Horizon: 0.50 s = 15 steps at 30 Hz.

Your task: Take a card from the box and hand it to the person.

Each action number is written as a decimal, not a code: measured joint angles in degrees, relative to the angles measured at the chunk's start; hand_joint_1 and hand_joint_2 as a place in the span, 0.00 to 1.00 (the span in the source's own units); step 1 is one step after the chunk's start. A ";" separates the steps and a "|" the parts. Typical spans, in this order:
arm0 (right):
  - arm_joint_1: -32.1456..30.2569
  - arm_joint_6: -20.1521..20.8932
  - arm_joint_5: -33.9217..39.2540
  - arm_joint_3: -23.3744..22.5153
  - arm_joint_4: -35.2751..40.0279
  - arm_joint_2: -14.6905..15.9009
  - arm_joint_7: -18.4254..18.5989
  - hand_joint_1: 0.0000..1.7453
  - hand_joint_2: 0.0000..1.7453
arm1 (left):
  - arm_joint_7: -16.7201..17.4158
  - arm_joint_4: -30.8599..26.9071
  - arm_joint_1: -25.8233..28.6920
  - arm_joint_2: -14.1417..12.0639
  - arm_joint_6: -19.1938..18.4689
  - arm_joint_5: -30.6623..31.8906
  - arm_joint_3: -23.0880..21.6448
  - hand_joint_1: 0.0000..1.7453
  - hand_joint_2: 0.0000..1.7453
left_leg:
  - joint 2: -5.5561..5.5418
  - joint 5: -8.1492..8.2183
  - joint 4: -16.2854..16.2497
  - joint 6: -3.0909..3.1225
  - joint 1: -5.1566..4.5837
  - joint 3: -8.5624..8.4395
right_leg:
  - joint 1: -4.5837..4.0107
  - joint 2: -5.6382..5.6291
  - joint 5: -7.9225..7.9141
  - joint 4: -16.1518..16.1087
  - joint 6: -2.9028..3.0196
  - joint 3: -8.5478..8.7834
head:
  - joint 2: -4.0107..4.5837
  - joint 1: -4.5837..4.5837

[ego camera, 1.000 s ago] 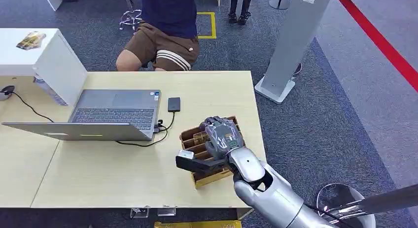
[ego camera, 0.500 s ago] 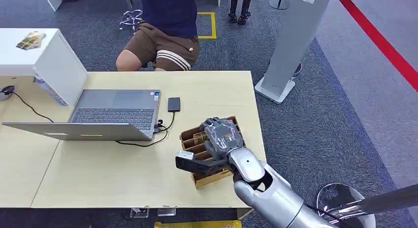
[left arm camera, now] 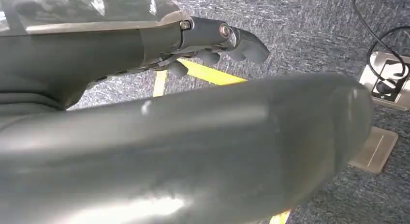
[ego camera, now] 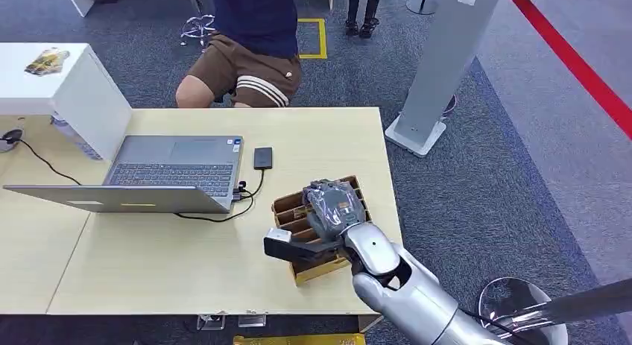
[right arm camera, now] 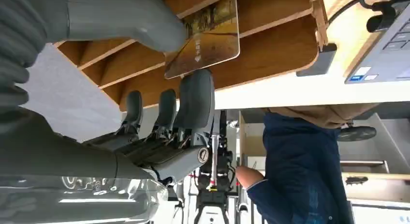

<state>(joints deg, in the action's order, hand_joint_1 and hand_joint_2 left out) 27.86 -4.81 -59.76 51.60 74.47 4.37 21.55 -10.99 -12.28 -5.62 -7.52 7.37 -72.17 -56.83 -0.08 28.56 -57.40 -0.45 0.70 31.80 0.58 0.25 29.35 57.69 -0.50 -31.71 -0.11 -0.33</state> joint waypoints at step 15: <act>-0.35 0.04 -0.07 0.04 -0.39 0.11 0.24 0.62 1.00 | -0.02 0.00 0.00 0.00 -0.20 -0.02 0.00 0.00 0.00 | 0.00 0.00 0.00 0.00 0.00 0.01 | 0.00 0.00 0.00 0.00 0.00 -0.01 | 0.00 -0.02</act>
<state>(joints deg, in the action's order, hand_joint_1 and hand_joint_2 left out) 27.52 -4.76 -59.82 51.65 74.07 4.48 21.79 -11.02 -12.28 -5.62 -7.52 7.17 -72.19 -56.83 -0.08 28.56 -57.40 -0.45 0.70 31.82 0.58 0.25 29.35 57.69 -0.50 -31.72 -0.11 -0.35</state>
